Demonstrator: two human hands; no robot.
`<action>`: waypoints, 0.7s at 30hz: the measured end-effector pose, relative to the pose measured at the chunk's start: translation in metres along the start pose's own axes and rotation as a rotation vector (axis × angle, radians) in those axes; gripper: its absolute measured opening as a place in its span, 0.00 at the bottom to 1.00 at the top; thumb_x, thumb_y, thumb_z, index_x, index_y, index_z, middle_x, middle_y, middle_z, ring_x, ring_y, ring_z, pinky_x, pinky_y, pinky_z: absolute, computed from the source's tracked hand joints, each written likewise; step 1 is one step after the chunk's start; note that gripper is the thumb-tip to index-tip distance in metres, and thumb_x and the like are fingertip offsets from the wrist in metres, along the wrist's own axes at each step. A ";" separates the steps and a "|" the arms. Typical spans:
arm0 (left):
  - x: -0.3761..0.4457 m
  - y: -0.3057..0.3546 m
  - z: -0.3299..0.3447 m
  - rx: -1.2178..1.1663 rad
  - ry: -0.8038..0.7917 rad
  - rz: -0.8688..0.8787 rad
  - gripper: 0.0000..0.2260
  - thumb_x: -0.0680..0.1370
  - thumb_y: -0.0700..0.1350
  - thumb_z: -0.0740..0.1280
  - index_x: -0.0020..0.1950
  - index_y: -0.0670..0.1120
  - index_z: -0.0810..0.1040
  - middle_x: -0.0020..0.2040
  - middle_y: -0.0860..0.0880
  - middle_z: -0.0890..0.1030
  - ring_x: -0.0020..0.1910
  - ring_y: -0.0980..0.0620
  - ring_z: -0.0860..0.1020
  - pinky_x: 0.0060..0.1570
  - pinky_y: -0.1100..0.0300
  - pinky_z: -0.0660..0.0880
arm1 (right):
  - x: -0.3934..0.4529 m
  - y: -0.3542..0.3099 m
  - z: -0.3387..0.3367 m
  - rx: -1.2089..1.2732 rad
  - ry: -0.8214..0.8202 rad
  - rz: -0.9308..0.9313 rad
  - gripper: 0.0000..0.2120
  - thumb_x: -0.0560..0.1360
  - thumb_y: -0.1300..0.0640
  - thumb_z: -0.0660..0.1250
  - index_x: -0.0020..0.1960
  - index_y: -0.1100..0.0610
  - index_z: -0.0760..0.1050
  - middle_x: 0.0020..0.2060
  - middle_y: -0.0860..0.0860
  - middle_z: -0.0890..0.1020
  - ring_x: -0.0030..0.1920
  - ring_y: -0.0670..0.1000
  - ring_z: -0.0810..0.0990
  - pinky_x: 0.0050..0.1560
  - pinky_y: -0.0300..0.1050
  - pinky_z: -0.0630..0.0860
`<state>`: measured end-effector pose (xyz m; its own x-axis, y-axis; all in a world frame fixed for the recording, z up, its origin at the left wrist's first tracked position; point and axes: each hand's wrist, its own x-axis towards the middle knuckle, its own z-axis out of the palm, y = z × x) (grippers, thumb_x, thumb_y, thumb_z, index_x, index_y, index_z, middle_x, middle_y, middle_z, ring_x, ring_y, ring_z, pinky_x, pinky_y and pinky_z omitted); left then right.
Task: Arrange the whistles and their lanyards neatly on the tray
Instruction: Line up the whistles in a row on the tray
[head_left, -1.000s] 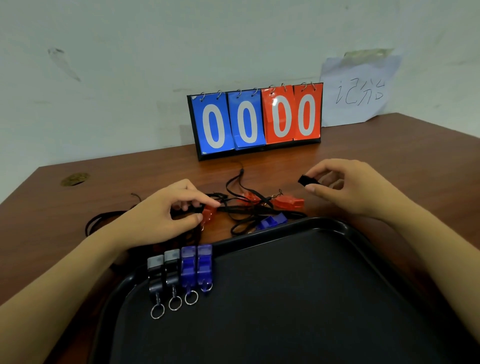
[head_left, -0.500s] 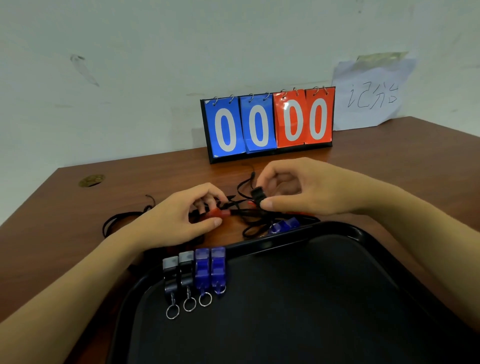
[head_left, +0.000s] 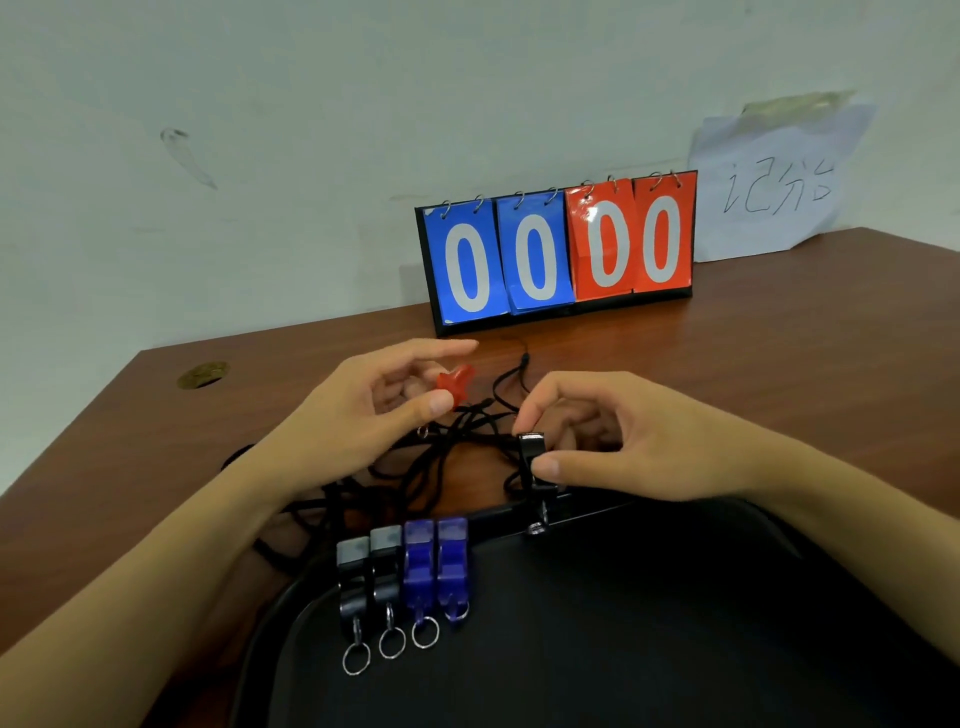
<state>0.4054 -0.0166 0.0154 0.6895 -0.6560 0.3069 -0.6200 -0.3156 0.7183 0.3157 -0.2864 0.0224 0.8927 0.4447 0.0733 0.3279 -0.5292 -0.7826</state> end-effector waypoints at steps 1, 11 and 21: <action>0.000 0.002 -0.001 -0.031 -0.007 -0.012 0.20 0.80 0.47 0.70 0.72 0.58 0.76 0.60 0.43 0.82 0.55 0.42 0.84 0.63 0.51 0.80 | 0.000 0.000 0.001 0.007 0.005 -0.007 0.12 0.77 0.52 0.72 0.59 0.47 0.76 0.47 0.52 0.85 0.47 0.55 0.85 0.56 0.56 0.82; -0.001 0.033 -0.005 -0.218 -0.214 -0.095 0.13 0.77 0.40 0.72 0.61 0.42 0.80 0.54 0.45 0.89 0.50 0.46 0.88 0.51 0.58 0.83 | -0.002 0.000 0.002 -0.049 0.014 -0.015 0.12 0.77 0.52 0.73 0.59 0.47 0.76 0.48 0.50 0.85 0.45 0.53 0.84 0.52 0.53 0.83; -0.001 0.049 -0.002 -0.036 -0.464 -0.101 0.09 0.77 0.45 0.75 0.56 0.46 0.82 0.56 0.50 0.89 0.52 0.44 0.86 0.56 0.42 0.80 | -0.004 0.002 0.002 -0.102 0.056 -0.036 0.13 0.76 0.51 0.74 0.59 0.47 0.77 0.47 0.48 0.84 0.45 0.51 0.84 0.51 0.51 0.83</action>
<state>0.3745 -0.0303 0.0515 0.5005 -0.8627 -0.0717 -0.5393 -0.3755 0.7538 0.3124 -0.2875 0.0193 0.8946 0.4253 0.1370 0.3875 -0.5857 -0.7119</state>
